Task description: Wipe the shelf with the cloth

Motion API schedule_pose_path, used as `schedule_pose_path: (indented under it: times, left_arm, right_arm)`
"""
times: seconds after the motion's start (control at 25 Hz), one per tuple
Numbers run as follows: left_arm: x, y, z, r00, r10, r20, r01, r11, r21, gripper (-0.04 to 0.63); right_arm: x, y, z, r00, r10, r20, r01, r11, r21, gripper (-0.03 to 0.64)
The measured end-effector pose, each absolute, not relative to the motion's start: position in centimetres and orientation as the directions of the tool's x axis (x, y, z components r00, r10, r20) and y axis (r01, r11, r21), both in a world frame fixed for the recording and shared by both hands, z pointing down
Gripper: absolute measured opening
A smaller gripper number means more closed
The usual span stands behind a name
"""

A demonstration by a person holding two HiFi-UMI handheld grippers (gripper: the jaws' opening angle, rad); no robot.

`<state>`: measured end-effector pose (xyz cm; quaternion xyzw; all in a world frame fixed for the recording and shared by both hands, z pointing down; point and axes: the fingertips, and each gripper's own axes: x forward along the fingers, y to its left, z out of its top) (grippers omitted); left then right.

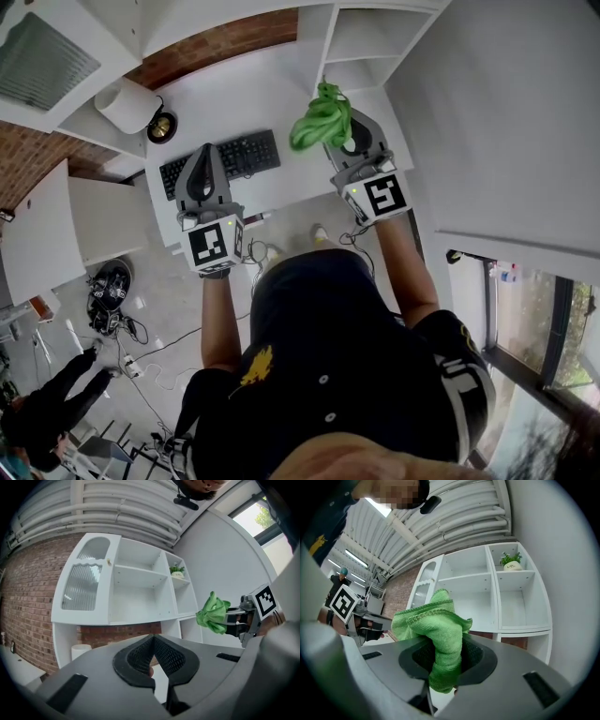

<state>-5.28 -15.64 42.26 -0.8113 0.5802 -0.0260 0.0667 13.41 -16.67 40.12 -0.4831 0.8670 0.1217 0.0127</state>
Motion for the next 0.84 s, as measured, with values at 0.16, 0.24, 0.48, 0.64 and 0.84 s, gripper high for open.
schedule_pose_path:
  times: [0.16, 0.24, 0.48, 0.64, 0.84]
  left_arm:
    - [-4.7, -15.5, 42.7, 0.344, -0.939, -0.022, -0.93, -0.337, -0.145, 0.018]
    - [-4.7, -15.5, 42.9, 0.35, -0.937, -0.015, -0.928, -0.345, -0.139, 0.018]
    - [-4.4, -15.5, 42.5, 0.369, -0.929, -0.036, -0.923, -0.361, -0.13, 0.018]
    - [-3.9, -15.0, 43.2, 0.377, -0.926, -0.029, -0.916, -0.369, -0.157, 0.018]
    - [-0.3, -15.8, 44.1, 0.409, -0.911, -0.053, -0.906, -0.399, -0.139, 0.018]
  right_arm:
    - [12.7, -16.6, 40.0, -0.549, -0.821, -0.158, -0.831, 0.516, 0.207, 0.089]
    - [12.9, -16.6, 40.3, -0.54, -0.83, -0.14, -0.837, 0.51, 0.2, 0.089]
    - [11.6, -17.1, 40.2, -0.61, -0.787, -0.091, -0.78, 0.576, 0.244, 0.089]
    - [12.0, -16.3, 38.4, -0.642, -0.757, -0.124, -0.756, 0.599, 0.264, 0.089]
    - [16.3, -15.6, 36.8, -0.607, -0.777, -0.167, -0.787, 0.56, 0.259, 0.089]
